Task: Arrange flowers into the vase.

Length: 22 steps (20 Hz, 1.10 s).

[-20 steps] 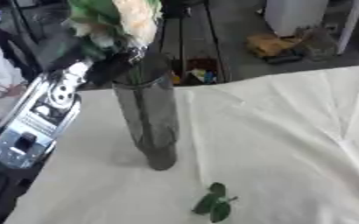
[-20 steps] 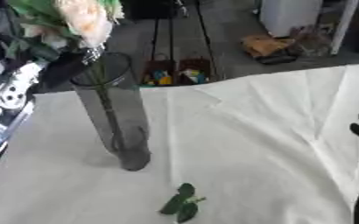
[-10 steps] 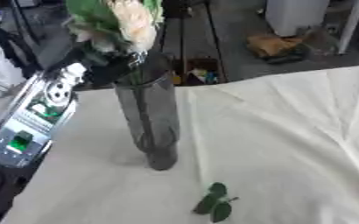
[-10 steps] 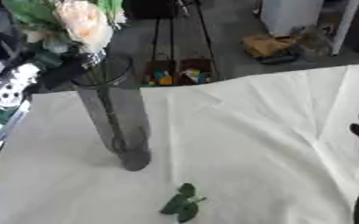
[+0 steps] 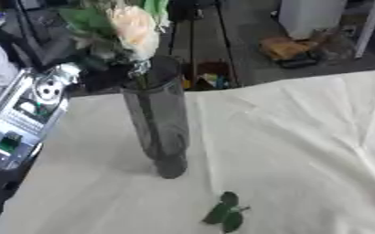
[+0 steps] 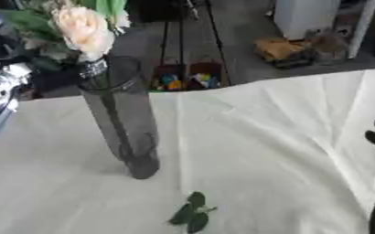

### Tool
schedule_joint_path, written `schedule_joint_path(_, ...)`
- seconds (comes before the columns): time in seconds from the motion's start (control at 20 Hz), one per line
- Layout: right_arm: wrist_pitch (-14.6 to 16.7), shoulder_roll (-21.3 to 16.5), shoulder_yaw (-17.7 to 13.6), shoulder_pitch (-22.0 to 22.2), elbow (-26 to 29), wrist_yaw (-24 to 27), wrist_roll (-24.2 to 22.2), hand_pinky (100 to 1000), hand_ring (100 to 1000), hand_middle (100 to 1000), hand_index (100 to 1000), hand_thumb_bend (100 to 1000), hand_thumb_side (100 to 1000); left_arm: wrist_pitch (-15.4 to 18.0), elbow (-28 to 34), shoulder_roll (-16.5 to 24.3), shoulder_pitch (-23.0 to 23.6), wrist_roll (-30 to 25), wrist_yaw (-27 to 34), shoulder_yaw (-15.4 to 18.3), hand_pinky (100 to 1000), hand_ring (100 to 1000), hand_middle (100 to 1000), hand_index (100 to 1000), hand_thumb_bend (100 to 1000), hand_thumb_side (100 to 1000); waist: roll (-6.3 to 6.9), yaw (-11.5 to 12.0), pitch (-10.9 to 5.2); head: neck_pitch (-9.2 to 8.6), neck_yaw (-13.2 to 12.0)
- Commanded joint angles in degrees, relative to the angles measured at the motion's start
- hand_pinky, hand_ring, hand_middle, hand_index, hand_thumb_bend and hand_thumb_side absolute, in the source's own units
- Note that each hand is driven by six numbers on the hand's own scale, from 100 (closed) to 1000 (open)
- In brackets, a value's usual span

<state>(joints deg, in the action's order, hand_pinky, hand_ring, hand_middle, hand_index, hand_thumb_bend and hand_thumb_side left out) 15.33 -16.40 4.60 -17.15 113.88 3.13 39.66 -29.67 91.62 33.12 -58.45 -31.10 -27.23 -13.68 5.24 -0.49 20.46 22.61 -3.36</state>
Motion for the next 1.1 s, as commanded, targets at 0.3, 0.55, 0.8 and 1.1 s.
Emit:
schedule_joint_path(0.3,-0.12,-1.14,-0.39,-0.38,0.71,0.38,0.09,696,723,498,767,100,1000,-0.31,0.51,2.75,-1.33,-4.42,-1.43,1.56,1000,983,971,1000,323,840,0.05,0.23,-1.82,0.03,0.30)
schedule_joint_path(0.55,-0.23,-1.21,-0.45,-0.24,0.71,0.43,0.13,696,723,498,767,100,1000,-0.11,0.26,3.55,-1.06,-6.73,-2.64,2.02,1000,987,975,1000,394,848,0.15,0.37,-1.98,0.18,0.33)
schedule_joint_path(0.8,-0.30,-1.23,-0.56,-0.12,0.71,0.42,0.24,697,723,498,764,100,1000,0.51,-0.23,4.39,-0.72,-8.91,-4.09,2.20,1000,996,988,1000,698,912,0.17,0.39,-2.09,0.26,0.39)
schedule_joint_path(1.1,-0.45,-1.15,-0.59,0.01,0.71,0.66,0.34,698,724,497,765,100,1000,0.76,-0.57,4.92,-0.18,-10.02,-5.03,2.63,1000,996,990,1000,711,931,0.16,0.53,-2.02,0.27,0.45)
